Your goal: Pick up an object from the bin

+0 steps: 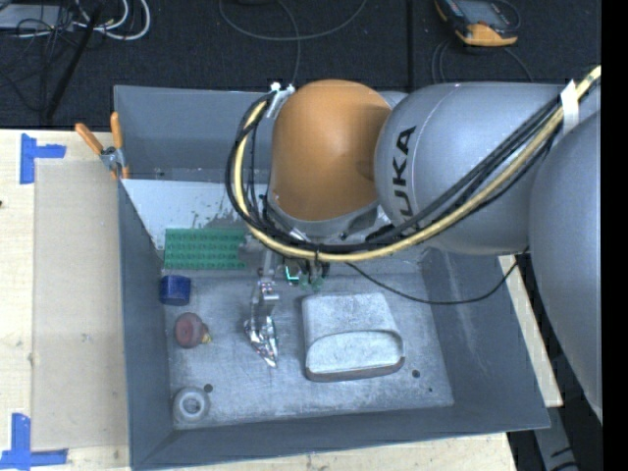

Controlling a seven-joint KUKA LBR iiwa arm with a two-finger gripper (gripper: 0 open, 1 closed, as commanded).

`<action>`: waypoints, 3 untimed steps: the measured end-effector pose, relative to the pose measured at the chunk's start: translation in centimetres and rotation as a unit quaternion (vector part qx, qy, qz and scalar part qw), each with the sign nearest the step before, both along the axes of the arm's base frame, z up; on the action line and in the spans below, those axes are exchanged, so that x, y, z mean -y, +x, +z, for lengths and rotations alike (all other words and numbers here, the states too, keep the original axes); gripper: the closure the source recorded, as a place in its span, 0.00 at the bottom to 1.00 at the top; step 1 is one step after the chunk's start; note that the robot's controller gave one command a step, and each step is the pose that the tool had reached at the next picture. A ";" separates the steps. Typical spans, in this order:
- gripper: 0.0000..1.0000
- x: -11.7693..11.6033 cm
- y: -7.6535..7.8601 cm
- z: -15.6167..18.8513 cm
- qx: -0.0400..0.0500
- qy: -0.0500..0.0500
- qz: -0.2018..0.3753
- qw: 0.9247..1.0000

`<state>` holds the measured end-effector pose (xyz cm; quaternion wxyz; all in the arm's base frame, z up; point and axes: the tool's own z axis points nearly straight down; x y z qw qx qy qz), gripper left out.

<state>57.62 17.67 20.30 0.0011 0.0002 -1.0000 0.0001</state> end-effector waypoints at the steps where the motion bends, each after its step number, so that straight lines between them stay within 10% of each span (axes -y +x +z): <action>1: 0.00 3.0 -2.3 -13.2 0.003 0.002 -0.029 1.000; 2: 1.00 3.0 -2.2 -12.9 0.004 0.002 -0.030 1.000; 3: 1.00 -0.4 -2.3 -0.1 0.005 0.001 0.081 0.997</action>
Offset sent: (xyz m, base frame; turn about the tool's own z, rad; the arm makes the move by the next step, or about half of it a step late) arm -0.0245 -0.0313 -0.1330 0.0583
